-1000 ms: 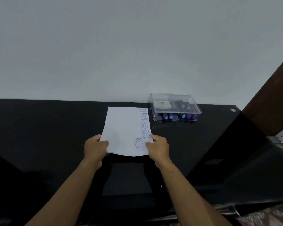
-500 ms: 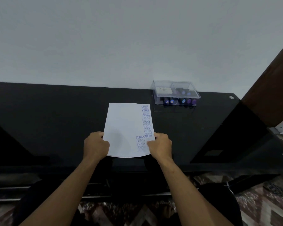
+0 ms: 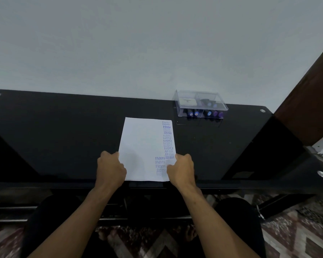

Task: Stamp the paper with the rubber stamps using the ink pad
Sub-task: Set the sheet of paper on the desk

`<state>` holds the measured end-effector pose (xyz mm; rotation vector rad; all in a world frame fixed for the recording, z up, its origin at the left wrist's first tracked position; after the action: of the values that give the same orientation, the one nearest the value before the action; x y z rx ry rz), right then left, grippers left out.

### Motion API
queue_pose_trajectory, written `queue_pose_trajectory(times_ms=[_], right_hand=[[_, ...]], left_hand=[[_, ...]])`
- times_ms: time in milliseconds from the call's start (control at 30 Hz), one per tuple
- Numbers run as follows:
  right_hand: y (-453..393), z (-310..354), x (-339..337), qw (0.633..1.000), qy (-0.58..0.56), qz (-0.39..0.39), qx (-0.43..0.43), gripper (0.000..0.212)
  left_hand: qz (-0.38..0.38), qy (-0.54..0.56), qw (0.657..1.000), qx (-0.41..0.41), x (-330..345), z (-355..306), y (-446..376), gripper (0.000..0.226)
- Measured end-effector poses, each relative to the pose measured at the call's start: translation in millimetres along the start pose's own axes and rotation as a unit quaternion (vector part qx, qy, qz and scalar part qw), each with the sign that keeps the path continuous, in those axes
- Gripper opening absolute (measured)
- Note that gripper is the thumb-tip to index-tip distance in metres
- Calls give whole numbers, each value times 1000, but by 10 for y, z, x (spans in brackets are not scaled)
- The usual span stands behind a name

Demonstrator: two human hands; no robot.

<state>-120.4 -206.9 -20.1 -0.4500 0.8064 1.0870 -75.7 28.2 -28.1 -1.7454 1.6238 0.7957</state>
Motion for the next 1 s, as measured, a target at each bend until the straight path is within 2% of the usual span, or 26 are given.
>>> queue_pose_trajectory(times_ms=[33, 133, 267, 400, 500, 667, 800, 1000], right_hand=[[9, 9, 3, 1000, 18, 4, 2, 11], [50, 43, 2, 997, 78, -5, 8, 18], [76, 62, 22, 993, 106, -16, -43, 48], [75, 63, 4, 992, 109, -13, -63, 38], [86, 98, -11, 981, 172, -19, -89, 31], [15, 120, -56, 971, 199, 16, -129, 48], [-255, 78, -197, 973, 197, 42, -109, 67], [-709, -77, -612, 978, 195, 9, -73, 72]], left_hand=[[5, -20, 1000, 7, -2, -2, 17, 7], [8, -73, 997, 25, 14, 13, 17, 39], [12, -45, 998, 40, 32, 31, -5, 53], [13, -10, 1000, 14, 56, 67, -19, 46], [19, -36, 999, 26, 54, 27, -39, 41], [46, -110, 990, 72, 25, -264, -68, 49], [51, -129, 983, 118, 48, -601, -202, 56], [70, -116, 980, 143, 215, -1101, -503, 66]])
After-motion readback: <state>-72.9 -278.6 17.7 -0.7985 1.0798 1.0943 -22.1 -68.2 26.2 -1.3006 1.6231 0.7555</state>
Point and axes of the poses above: each hand's wrist, its own y-axis away from the middle knuckle, its own x-axis out of the palm, z = x × y, the point moved 5 cm from there along -y, towards the middle knuckle, and after that the axes turned 1 degree about z, right-handed, at the moved point
